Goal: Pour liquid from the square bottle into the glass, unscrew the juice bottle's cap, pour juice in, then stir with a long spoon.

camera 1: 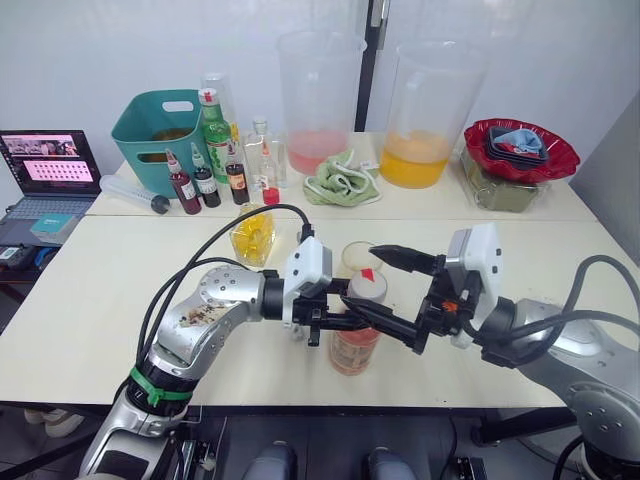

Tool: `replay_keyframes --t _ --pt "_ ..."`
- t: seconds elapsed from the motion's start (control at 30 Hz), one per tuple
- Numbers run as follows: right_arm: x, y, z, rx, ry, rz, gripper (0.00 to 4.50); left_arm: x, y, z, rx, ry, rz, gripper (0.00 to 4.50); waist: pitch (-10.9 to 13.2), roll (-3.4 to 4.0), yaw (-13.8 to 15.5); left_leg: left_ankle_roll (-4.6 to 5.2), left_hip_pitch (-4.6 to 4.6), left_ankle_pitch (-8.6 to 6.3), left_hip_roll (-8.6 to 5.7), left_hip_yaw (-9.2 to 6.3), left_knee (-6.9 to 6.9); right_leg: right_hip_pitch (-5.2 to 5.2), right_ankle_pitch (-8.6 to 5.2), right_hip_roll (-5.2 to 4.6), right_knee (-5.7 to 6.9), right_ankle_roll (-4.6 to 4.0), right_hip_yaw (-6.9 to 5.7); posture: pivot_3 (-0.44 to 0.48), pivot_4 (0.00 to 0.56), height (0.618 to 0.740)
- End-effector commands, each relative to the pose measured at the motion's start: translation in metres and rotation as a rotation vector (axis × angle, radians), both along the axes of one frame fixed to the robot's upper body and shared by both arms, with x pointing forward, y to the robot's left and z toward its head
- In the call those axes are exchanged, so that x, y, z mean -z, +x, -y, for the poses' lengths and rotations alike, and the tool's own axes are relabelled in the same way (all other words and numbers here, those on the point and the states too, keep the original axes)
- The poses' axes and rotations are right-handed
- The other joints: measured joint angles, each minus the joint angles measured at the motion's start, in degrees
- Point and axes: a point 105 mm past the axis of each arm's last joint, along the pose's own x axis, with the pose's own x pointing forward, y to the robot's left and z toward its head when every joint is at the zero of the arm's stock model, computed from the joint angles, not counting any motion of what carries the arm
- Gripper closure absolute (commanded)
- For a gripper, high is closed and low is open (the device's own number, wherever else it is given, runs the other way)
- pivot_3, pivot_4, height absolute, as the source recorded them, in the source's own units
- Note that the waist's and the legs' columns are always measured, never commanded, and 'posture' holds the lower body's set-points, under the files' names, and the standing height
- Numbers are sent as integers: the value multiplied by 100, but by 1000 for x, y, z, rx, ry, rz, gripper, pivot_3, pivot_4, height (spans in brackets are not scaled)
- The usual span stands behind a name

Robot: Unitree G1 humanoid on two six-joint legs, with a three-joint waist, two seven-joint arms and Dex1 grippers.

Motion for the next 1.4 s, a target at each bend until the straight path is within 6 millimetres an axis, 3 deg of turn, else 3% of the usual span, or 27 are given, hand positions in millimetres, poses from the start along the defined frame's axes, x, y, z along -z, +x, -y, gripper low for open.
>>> replay_keyframes --t 0.03,0.2,0.4,0.57,0.83,0.9,1.07,1.3,1.4 --pt "-2 -6 -3 -16 -9 30 1219 15 0 3 7 44 -40 3097 0 0 -2 0 0 0 0 0 0 0 0 0 0 0 0 0 150 740" --pt "-2 -9 -4 -62 -14 23 2747 14 -1 3 -2 42 -37 3097 0 0 -3 0 0 0 0 0 0 1 0 1 0 0 0 0 150 740" --pt "4 -6 0 -185 -77 17 2753 14 1 -1 -47 42 -25 3097 0 -1 -11 0 3 0 0 1 0 4 0 1 -2 1 0 0 150 740" --pt "13 8 7 -478 -212 -18 2753 14 0 -9 -93 48 -19 3097 -1 0 -38 1 20 0 4 13 0 21 -1 12 -19 1 3 0 150 740" --pt "-8 23 2 -823 -336 12 2753 18 -3 -17 -123 77 -12 3097 -1 -1 -94 1 17 0 12 3 -4 9 1 15 -6 -1 0 0 150 740" --pt "-13 27 4 -847 -356 -9 1723 18 -4 -17 -122 75 -12 3097 -1 -1 -98 0 12 0 10 4 -4 3 1 12 -3 -2 2 0 150 740" --pt "-33 31 12 -824 -377 -12 50 17 -8 -15 -108 71 -10 3097 0 0 -108 0 5 -1 10 2 -4 -6 1 8 -2 -3 1 0 150 740" --pt "-62 10 19 -679 -232 -31 14 15 -8 -10 -73 64 -12 3097 -1 0 -95 0 0 -1 12 2 -6 -10 1 7 -2 -3 1 0 150 740" --pt "-56 8 17 -517 -230 9 14 15 -8 -7 -46 58 -18 3097 -1 -1 -62 -1 -3 -1 11 0 -7 -11 2 7 -1 -4 0 0 150 740"
